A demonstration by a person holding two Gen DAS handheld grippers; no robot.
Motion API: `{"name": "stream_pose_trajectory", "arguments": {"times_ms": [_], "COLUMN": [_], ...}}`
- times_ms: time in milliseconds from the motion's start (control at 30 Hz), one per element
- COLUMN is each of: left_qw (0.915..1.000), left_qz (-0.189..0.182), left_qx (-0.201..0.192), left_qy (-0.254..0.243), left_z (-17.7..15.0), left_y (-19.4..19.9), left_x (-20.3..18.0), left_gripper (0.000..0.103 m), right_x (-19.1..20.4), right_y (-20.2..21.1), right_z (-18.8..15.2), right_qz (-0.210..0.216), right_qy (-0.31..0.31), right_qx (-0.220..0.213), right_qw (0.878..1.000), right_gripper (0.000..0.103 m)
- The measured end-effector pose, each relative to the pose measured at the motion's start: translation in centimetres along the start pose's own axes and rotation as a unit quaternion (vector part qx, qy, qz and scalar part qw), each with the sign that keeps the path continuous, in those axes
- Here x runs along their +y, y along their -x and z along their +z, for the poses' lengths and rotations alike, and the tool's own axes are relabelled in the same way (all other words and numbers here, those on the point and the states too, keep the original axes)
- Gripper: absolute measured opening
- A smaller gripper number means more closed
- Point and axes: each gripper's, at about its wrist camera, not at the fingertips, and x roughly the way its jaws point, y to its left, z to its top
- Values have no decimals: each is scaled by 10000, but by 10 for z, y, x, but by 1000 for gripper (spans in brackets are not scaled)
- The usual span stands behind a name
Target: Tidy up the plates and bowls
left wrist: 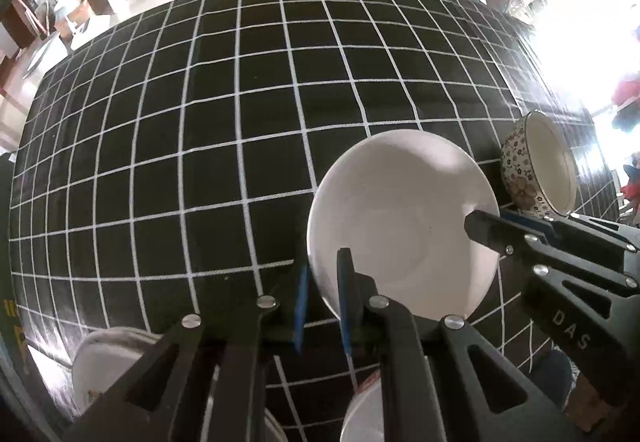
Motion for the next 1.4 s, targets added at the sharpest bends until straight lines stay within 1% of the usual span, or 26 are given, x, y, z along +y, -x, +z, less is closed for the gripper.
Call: {"name": "stream_pose_trajectory", "arguments": {"times_ms": [133, 300, 467, 567, 633, 733, 900, 933, 1033, 1400], "left_qw": [9998, 9990, 9978, 9971, 9967, 9963, 9963, 9965, 9970, 9994], "left_qz": [-4, 5, 1, -6, -10, -9, 2, 9, 26, 12], "left_qx": [-167, -450, -667, -759, -811, -857, -855, -838, -775, -358], "left_qy": [70, 77, 61, 56, 51, 33, 30, 26, 20, 25], "left_z": [-4, -14, -30, -38, -43, -54, -72, -82, -96, -134], "left_y": [27, 65, 99, 113, 123, 131, 132, 132, 128, 90], "left_x": [7, 8, 5, 2, 1, -4, -11, -13, -17, -23], "left_gripper": [10, 10, 10, 10, 10, 10, 10, 10, 10, 10], "right_x": [12, 23, 32, 37, 32, 38, 42, 42, 40, 32], "right_y": [17, 50, 78, 90, 100, 104, 108, 107, 102, 71], "right_z": [4, -2, -13, -20, -30, -38, -54, -58, -70, -99], "right_qz": [-23, -82, -85, -106, -108, -100, -86, -92, -102, -121], "right_qy": [96, 255, 346, 400, 434, 435, 435, 437, 438, 341], "right_qx": [-184, -476, -692, -783, -832, -860, -866, -845, -769, -371], "right_qw": [9998, 9985, 9970, 9961, 9955, 9953, 9953, 9954, 9960, 9987], "right_gripper": [13, 13, 13, 13, 13, 13, 13, 13, 13, 13]}}
